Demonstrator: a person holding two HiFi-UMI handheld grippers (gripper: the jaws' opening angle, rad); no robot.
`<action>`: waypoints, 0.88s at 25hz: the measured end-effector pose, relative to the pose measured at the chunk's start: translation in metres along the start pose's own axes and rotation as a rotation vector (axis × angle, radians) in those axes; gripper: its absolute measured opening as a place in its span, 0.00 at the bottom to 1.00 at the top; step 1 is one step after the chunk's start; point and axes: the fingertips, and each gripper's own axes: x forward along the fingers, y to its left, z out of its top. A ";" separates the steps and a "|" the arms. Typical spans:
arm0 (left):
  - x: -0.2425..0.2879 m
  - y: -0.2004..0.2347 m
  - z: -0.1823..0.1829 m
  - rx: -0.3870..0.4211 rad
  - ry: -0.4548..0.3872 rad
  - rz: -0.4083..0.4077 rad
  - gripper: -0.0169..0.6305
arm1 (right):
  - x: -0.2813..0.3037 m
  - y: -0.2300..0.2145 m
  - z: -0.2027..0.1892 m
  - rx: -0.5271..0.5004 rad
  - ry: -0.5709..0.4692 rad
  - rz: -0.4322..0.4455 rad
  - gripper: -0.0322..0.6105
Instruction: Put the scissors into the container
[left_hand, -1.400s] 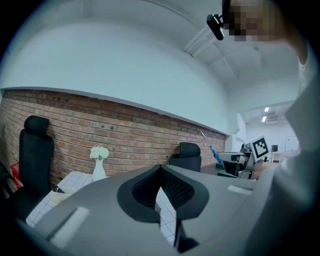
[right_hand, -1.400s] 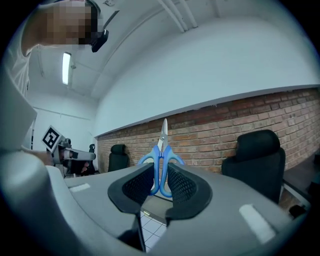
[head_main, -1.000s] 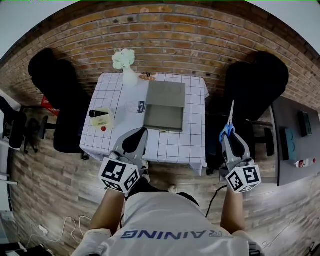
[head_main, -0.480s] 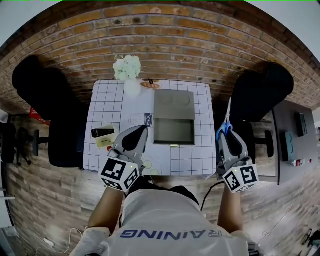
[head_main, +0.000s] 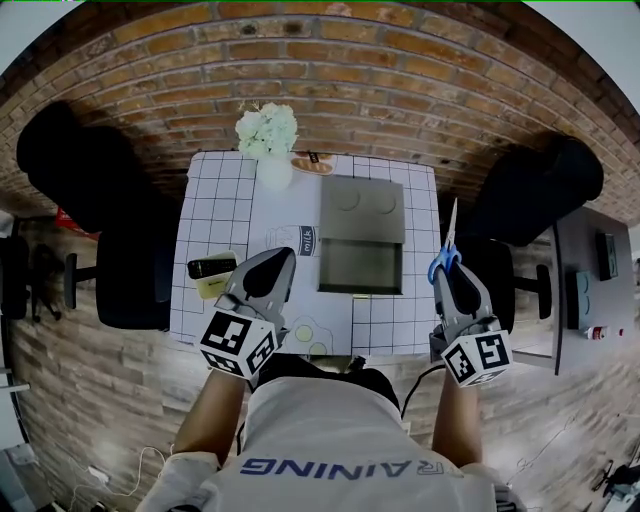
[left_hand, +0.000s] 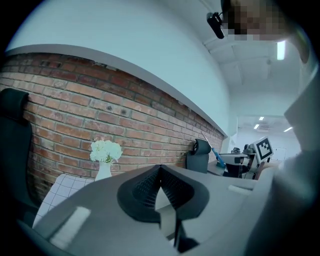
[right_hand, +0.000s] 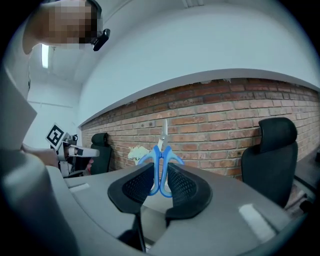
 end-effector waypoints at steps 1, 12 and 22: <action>0.002 -0.002 0.000 -0.003 0.000 0.008 0.03 | 0.003 -0.003 -0.001 -0.003 0.004 0.011 0.21; -0.008 -0.016 -0.014 -0.024 0.024 0.114 0.03 | 0.042 -0.003 -0.063 -0.017 0.174 0.170 0.21; -0.029 -0.001 -0.034 -0.066 0.054 0.187 0.03 | 0.090 0.043 -0.167 -0.154 0.482 0.335 0.21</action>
